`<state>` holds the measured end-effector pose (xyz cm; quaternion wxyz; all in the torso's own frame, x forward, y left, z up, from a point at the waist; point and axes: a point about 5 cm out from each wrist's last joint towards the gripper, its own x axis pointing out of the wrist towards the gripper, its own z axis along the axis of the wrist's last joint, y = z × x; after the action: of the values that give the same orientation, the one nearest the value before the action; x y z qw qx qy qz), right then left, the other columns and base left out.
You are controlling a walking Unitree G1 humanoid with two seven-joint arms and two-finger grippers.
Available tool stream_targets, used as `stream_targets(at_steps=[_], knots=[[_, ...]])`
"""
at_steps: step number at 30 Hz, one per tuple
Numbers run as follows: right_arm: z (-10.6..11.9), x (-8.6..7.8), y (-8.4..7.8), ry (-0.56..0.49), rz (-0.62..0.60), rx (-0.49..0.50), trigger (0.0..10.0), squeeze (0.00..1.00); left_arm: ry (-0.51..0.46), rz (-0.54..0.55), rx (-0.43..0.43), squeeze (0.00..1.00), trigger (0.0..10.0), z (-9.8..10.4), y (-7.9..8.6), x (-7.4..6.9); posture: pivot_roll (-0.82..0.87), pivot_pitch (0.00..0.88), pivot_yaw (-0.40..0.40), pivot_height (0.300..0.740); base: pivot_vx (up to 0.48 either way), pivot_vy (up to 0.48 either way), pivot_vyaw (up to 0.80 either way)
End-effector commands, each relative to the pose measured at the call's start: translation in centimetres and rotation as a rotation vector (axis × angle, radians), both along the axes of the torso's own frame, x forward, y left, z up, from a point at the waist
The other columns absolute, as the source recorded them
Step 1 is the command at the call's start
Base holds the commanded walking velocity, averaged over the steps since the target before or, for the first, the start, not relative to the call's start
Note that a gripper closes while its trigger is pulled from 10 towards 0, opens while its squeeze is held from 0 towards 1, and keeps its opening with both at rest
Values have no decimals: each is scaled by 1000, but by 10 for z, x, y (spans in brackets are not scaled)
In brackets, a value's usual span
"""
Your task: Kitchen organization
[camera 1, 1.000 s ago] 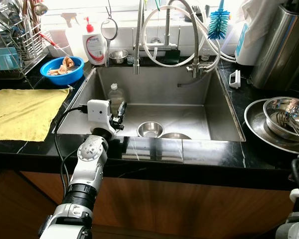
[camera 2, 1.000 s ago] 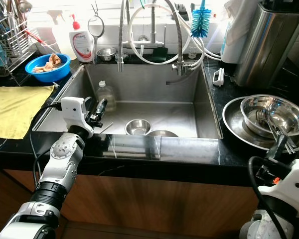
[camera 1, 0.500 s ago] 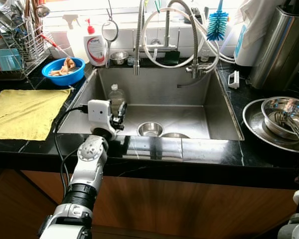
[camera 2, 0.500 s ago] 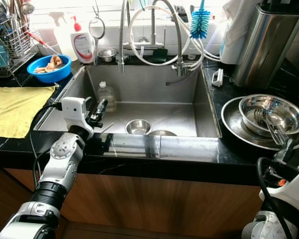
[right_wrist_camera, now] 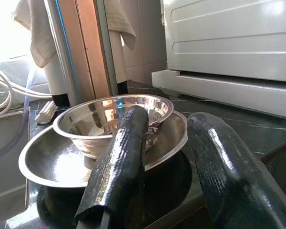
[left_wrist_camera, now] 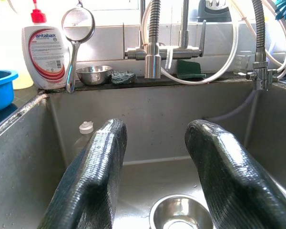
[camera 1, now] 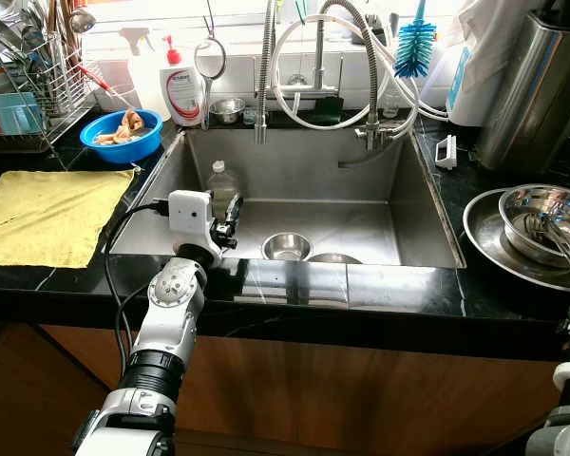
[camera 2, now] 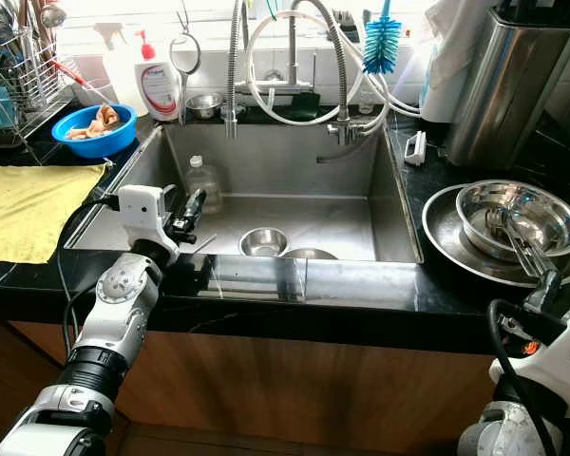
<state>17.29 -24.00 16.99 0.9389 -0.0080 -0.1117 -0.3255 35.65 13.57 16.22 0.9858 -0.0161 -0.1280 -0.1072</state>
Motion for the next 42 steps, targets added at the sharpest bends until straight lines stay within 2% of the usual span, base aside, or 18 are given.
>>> stream_targets(at_steps=[1,2,3,21,33,35,42], knots=[[-4,2,1,19,6,21,5020,0,-23,7,17,0,10000,6,3,1,-110,4,70,740,0,0,0],[-4,2,1,19,6,21,5020,0,-23,7,17,0,10000,6,3,1,-110,4,70,740,0,0,0],[-4,2,1,18,9,20,0,0,-24,7,18,0,10000,6,3,1,-110,4,70,740,0,0,0],[1,6,-1,3,23,11,0,0,-20,15,23,0,10000,6,4,1,-108,2,68,740,0,0,0],[13,13,-1,-40,40,-12,0,0,-21,22,24,0,10000,6,5,1,-108,1,65,740,0,0,0],[19,15,0,-59,53,-27,10000,0,-21,24,24,0,10000,7,5,2,-108,0,64,740,0,0,0],[36,20,6,-119,97,-75,10000,0,-22,30,25,0,10000,7,7,2,-106,0,62,740,0,0,0]])
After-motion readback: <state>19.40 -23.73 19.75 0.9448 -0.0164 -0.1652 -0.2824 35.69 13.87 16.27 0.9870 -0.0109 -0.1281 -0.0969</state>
